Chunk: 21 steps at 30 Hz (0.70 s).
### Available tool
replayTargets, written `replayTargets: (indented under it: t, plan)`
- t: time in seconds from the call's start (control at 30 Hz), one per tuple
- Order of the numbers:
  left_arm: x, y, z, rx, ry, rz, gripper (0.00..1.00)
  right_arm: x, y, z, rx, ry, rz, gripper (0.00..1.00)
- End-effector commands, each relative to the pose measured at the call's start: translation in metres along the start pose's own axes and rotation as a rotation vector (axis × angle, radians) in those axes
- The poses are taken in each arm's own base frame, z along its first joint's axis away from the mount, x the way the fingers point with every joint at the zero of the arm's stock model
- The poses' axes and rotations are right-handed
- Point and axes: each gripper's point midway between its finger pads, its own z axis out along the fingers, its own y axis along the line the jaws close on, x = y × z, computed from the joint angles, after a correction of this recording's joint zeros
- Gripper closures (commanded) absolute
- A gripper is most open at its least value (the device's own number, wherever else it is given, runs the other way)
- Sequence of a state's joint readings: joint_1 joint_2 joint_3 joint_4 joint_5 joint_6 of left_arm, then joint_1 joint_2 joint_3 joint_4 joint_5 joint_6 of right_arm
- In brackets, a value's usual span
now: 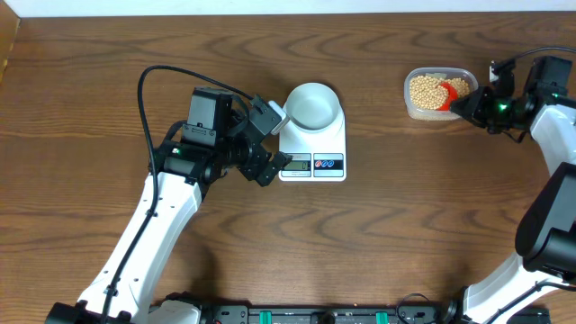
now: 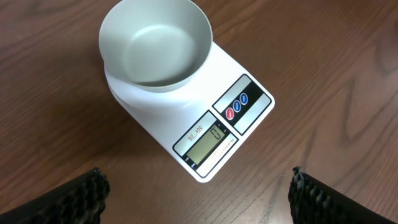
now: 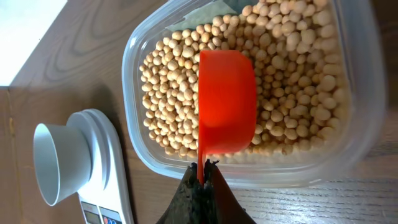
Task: Scoop item into bowl and weigh 50g on scale
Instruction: 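Dip the red scoop into the soybeans and scoop them up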
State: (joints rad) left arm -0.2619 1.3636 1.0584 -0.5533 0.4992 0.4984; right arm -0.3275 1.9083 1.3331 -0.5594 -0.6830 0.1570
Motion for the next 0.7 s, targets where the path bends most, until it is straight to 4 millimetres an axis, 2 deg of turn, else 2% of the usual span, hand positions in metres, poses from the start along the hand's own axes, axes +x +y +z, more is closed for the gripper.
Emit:
replayTargets:
  t: [0.0, 0.37, 0.67]
  plan:
    - [0.002, -0.002, 0.001, 0.008, 0.004, 0.007, 0.05, 0.001, 0.002, -0.001, -0.048, 0.004, 0.026, 0.99]
    - [0.002, -0.002, 0.001, 0.008, 0.004, 0.007, 0.05, -0.013, 0.009, -0.010, -0.140, -0.044, 0.044, 0.99]
    - [0.002, -0.002, 0.001, 0.008, 0.004, 0.007, 0.05, -0.017, 0.013, -0.017, -0.199, -0.057, 0.044, 0.99]
